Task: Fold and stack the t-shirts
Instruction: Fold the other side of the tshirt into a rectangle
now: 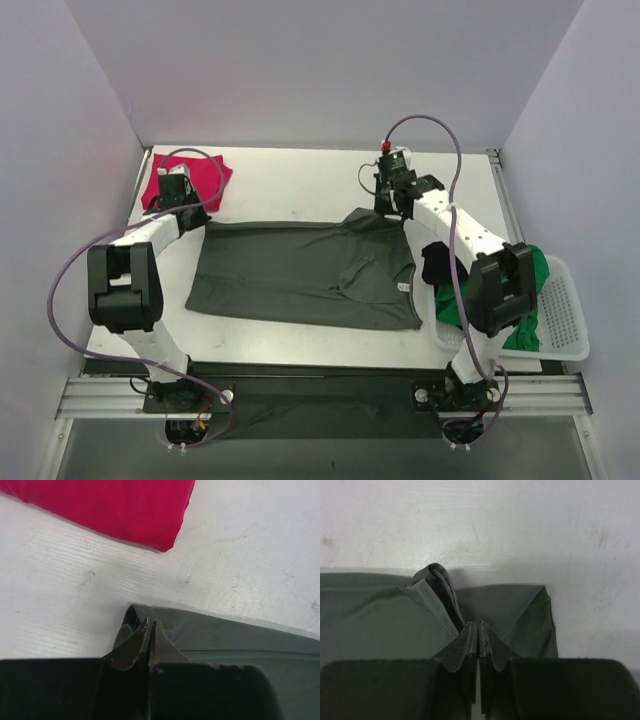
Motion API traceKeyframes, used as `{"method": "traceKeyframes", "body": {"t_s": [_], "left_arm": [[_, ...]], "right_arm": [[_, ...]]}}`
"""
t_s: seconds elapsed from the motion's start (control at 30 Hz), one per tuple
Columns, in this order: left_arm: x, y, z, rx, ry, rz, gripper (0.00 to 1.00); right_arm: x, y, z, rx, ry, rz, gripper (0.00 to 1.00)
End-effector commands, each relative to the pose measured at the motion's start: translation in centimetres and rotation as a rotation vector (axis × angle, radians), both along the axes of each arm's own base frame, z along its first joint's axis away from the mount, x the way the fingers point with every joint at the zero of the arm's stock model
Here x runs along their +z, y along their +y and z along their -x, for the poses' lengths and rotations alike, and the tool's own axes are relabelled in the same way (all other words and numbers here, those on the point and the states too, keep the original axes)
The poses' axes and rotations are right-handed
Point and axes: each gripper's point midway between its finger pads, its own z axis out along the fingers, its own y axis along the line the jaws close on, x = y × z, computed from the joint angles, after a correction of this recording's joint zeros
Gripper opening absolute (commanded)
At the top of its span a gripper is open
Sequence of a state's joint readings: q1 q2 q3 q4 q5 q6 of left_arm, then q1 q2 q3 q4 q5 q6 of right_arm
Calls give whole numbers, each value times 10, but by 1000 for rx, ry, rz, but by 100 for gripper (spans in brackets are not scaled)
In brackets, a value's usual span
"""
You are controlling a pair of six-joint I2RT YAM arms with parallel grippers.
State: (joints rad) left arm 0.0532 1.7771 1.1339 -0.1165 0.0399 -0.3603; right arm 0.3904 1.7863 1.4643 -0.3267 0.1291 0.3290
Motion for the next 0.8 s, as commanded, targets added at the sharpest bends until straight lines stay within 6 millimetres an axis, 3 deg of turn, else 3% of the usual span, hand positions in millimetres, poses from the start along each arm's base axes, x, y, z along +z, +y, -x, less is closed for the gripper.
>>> {"method": "traceKeyframes", "body": {"t_s": [0.0, 0.03, 0.07, 0.27, 0.3, 0.5, 0.77], "left_arm": [[31, 7, 2, 39, -97, -27, 0], [32, 10, 4, 54, -98, -38, 0], [28, 13, 11, 68, -85, -48, 0], [37, 21, 29, 118, -103, -73, 0], [38, 22, 33, 122, -104, -73, 0], [40, 27, 41, 138, -99, -83, 0], [42, 31, 60, 175, -114, -86, 0]], "right_arm": [[11, 3, 20, -18, -41, 16, 0], [20, 2, 26, -19, -63, 14, 0], [14, -2, 34, -30, -54, 37, 0], [24, -2, 68, -32, -88, 22, 0], [17, -6, 76, -34, -75, 34, 0], [31, -10, 107, -29, -119, 17, 0], [20, -14, 142, -23, -117, 38, 0]]}}
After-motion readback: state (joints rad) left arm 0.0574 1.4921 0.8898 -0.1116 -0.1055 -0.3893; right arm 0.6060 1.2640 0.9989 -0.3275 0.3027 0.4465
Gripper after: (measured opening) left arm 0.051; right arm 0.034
